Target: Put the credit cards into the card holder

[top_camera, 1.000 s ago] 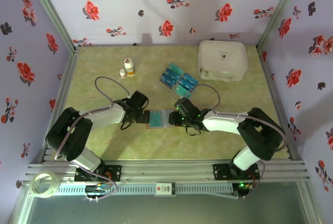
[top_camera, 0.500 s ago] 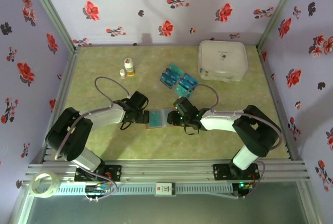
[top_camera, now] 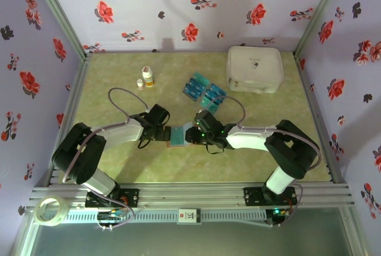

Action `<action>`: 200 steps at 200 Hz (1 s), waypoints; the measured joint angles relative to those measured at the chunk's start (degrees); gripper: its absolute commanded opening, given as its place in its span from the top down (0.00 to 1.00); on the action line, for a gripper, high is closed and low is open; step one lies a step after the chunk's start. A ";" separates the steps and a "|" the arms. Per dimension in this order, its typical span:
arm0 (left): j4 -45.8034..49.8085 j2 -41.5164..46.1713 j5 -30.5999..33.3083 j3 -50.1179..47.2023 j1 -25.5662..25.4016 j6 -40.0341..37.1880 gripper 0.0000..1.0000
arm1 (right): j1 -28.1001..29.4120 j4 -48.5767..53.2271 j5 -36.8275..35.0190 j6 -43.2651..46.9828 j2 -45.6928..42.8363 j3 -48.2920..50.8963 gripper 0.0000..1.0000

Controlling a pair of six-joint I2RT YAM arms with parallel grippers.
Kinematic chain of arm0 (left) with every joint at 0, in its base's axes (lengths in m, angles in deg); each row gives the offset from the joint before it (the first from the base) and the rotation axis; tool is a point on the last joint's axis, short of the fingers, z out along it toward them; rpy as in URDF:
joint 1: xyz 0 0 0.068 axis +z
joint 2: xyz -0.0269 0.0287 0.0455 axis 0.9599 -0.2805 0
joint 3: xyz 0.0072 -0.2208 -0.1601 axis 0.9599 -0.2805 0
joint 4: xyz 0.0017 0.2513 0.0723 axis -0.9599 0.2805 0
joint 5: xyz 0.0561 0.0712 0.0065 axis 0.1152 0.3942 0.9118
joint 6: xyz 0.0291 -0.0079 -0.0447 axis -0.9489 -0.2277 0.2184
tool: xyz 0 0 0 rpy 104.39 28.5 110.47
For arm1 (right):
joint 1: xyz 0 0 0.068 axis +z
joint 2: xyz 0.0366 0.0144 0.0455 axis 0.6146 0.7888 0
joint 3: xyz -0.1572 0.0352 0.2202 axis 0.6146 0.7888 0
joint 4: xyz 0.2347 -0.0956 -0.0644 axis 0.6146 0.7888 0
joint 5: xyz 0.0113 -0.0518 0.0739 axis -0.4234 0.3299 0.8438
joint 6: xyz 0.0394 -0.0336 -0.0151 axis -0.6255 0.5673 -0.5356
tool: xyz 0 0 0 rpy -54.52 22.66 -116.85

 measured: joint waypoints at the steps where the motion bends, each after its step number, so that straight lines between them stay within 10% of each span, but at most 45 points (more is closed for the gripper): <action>1: 0.00 0.00 0.00 0.00 0.00 0.00 0.00 | 0.07 0.04 0.00 -0.02 -0.04 -0.07 0.62; 200: 2.40 9.07 -1.20 -0.44 8.46 2.19 0.00 | 5.66 -3.69 0.50 -2.05 11.06 -12.41 0.56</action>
